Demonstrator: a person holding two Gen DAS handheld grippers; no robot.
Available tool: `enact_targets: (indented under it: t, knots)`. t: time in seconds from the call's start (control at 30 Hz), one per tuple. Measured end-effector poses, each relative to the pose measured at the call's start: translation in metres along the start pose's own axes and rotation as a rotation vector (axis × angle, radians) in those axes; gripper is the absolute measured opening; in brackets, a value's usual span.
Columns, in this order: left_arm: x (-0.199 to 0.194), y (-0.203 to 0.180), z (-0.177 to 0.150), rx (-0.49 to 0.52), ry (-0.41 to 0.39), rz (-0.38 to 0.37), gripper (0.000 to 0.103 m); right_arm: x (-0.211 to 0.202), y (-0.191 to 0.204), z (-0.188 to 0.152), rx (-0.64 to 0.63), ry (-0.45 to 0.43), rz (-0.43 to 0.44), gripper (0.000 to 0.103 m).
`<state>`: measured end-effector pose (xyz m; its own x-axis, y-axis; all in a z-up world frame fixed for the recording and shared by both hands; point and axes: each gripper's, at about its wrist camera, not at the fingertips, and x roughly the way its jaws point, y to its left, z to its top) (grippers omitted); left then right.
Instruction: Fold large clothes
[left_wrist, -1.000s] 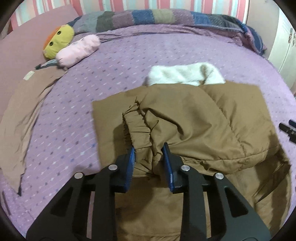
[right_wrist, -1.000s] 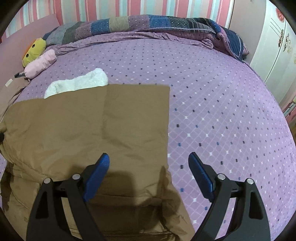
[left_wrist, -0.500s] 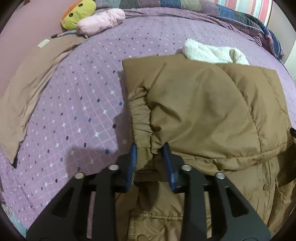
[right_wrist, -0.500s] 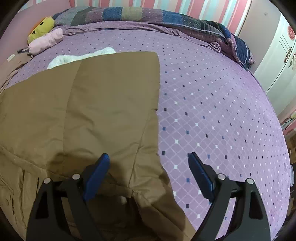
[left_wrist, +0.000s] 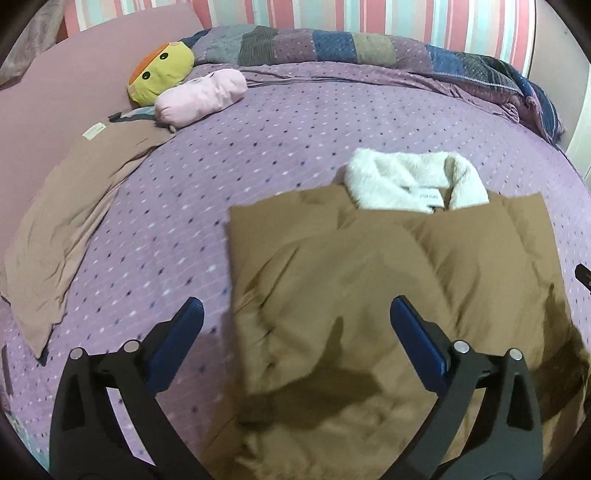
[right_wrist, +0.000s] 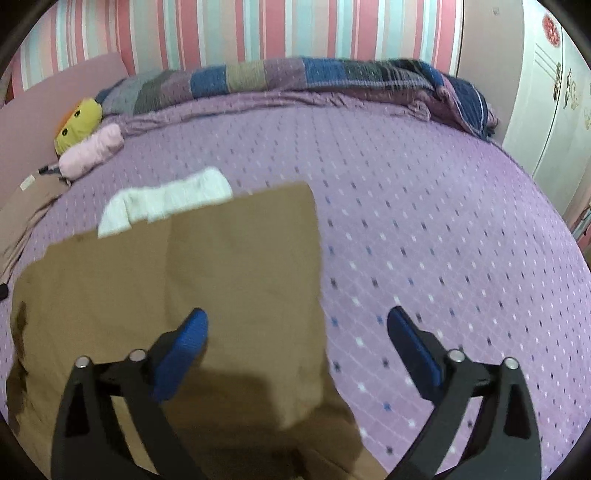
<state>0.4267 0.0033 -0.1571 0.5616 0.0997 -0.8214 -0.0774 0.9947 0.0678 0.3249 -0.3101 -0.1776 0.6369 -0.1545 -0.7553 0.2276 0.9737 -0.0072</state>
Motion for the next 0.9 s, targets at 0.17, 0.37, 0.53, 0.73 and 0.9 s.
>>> enact_targets:
  t: [0.17, 0.37, 0.53, 0.73, 0.9]
  knots:
    - [0.039, -0.023, 0.009, 0.032, 0.037, 0.019, 0.100, 0.025, 0.034, 0.023, -0.035, -0.022, 0.048, 0.098]
    - [0.076, -0.007, -0.012, 0.011, 0.080, 0.024, 0.100, 0.075, 0.056, 0.011, -0.099, 0.065, 0.064, 0.098]
    - [0.092, -0.007, -0.017, 0.032, 0.067, 0.009, 0.100, 0.088, 0.047, -0.003, -0.064, 0.045, 0.100, 0.101]
    - [0.108, -0.006, -0.022, 0.041, 0.052, -0.025, 0.100, 0.102, 0.047, -0.011, -0.056, 0.019, 0.109, 0.102]
    - [0.116, -0.007, -0.026, 0.045, 0.037, -0.038, 0.100, 0.110, 0.043, -0.012, -0.040, 0.008, 0.124, 0.102]
